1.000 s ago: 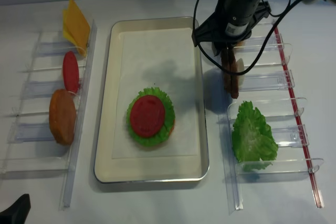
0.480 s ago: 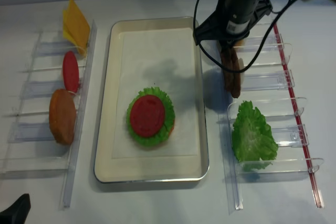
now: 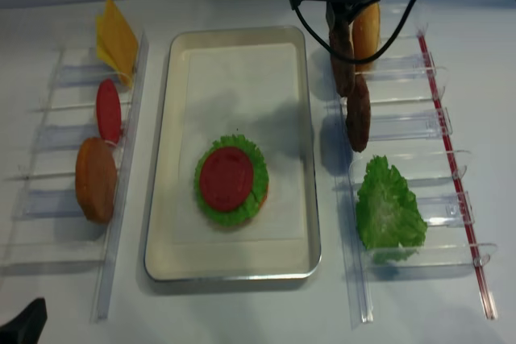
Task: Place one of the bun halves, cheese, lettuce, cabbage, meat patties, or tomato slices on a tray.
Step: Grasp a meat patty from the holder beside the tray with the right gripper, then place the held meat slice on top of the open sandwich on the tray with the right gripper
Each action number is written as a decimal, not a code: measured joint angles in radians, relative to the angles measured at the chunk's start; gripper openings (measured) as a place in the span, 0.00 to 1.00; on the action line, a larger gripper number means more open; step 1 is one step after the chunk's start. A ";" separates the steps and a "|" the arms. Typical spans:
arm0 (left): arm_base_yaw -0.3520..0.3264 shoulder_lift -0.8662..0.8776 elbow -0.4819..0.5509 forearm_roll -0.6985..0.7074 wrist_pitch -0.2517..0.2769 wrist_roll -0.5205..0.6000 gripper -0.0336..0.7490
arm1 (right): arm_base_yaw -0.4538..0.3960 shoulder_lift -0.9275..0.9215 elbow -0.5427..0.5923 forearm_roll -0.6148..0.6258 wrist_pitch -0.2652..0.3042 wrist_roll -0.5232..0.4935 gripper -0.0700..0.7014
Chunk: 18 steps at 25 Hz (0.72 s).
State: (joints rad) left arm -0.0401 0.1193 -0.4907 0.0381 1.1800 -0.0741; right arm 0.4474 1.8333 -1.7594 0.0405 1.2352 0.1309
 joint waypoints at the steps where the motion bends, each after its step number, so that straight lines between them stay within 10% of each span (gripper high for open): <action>1: 0.000 0.000 0.000 0.000 0.000 0.000 0.69 | 0.000 -0.008 0.000 0.004 0.000 -0.006 0.29; 12: 0.000 0.000 0.000 0.000 0.000 0.000 0.69 | 0.000 -0.284 0.150 0.128 0.009 -0.081 0.29; 18: 0.000 0.000 0.000 0.000 0.000 0.000 0.69 | 0.000 -0.476 0.448 0.298 -0.143 -0.169 0.29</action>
State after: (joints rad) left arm -0.0401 0.1193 -0.4907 0.0381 1.1800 -0.0741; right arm 0.4474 1.3571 -1.3113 0.3386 1.0923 -0.0382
